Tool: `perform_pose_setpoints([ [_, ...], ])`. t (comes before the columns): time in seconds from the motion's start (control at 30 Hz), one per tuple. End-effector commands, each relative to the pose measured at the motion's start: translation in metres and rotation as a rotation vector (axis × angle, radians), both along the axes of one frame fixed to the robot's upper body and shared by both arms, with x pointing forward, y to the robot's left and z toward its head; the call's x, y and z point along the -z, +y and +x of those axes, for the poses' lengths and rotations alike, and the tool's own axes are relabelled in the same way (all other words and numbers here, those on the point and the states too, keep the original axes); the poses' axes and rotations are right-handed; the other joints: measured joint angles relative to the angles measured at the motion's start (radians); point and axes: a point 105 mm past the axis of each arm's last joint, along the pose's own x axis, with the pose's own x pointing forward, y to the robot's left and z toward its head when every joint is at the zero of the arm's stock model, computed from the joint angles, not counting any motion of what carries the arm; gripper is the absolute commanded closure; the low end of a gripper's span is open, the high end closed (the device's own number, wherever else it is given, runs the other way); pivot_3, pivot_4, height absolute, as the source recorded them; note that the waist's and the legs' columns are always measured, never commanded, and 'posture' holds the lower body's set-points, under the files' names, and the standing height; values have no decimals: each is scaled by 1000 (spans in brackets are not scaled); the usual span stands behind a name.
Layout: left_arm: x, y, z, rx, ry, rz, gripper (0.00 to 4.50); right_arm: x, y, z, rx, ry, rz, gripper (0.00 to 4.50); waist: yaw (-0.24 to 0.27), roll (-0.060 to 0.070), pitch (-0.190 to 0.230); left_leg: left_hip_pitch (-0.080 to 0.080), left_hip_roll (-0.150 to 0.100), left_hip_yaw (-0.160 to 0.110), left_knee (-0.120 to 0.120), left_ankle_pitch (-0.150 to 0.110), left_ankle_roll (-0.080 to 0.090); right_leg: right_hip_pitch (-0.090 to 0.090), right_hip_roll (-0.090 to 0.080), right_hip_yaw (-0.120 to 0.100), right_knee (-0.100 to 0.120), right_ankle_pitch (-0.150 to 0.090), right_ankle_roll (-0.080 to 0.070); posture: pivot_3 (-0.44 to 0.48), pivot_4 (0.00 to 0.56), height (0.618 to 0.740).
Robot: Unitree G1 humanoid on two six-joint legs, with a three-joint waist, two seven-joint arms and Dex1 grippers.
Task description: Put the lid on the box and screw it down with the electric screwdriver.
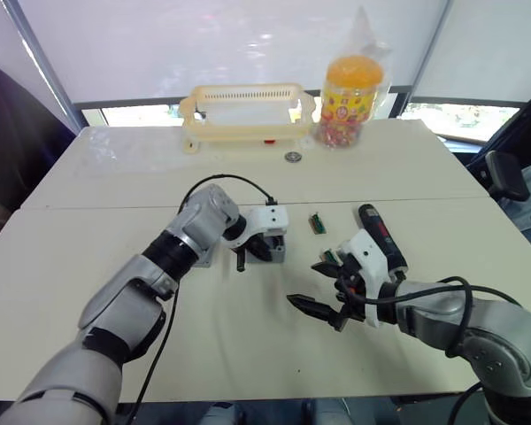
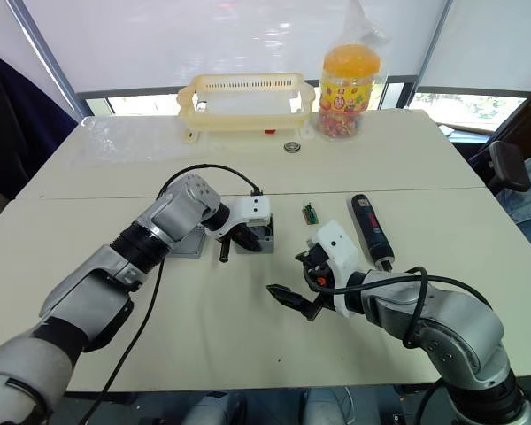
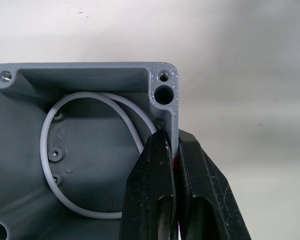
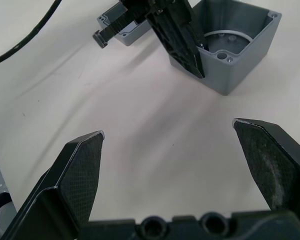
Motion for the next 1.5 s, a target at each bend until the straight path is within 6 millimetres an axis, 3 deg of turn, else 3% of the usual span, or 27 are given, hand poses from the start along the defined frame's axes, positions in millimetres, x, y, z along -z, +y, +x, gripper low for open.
perform_pose_setpoints([
  [0.03, -15, -7, -23, 4, 16, -49, 4458, -6, -7, 2, 16, -36, 1, 0, 0, 0, 0, 0, 0, 0, 0, 0, 0, 0, 0, 0, 0, 0, 0, 0, 150, 740],
  [0.23, -4, -7, -60, 12, 55, -40, 4458, -3, -9, 1, 8, -24, -7, 0, 2, 0, 0, 1, 1, -1, 0, 0, 0, 0, 0, 1, 1, 0, 0, 0, 150, 740],
  [0.8, 18, 2, -76, 16, 72, -5, 4458, -1, -11, -2, -23, -7, -29, 0, 3, 0, 0, 1, 1, -1, 0, 0, -1, 0, 0, 1, 1, 0, 0, 0, 150, 740],
  [0.9, 17, 1, -75, 30, 46, -14, 3515, -1, -11, -1, -21, -7, -33, 0, 3, 0, 0, 1, 1, -1, 0, 0, -1, 0, 0, 2, 1, 0, 0, 0, 150, 740],
  [1.03, 12, 0, -76, 19, 57, -34, 1535, -1, -12, -1, -24, -5, -35, 0, 4, 0, 0, 1, 1, -1, 0, 0, -1, 0, 0, 2, 1, 0, 0, 0, 150, 740],
  [1.1, 3, 1, -73, -2, 57, -52, 378, -1, -12, -1, -30, -3, -39, 0, 4, 0, 0, 1, 1, -1, 0, 0, -1, 0, 0, 2, 1, 0, 0, 0, 150, 740],
  [1.13, -5, 1, -73, -17, 75, -77, 48, -1, -12, -2, -34, -2, -41, 0, 4, 0, 0, 1, 1, -1, 0, 0, -1, 0, 0, 2, 1, 0, 0, 0, 150, 740],
  [1.4, -90, 23, -61, -131, 93, -286, 48, -10, -15, -6, -109, 41, -5, 0, 1, 0, 0, 1, 1, 0, 0, 0, -1, 0, 0, 2, 1, 0, 0, 0, 150, 740],
  [1.5, -141, 34, -31, -245, -10, -483, 48, -16, -16, -2, -132, 40, 3, 0, 5, 0, 0, 1, 1, 0, 1, 0, -1, 1, 0, 2, 1, 0, 0, 0, 150, 740],
])
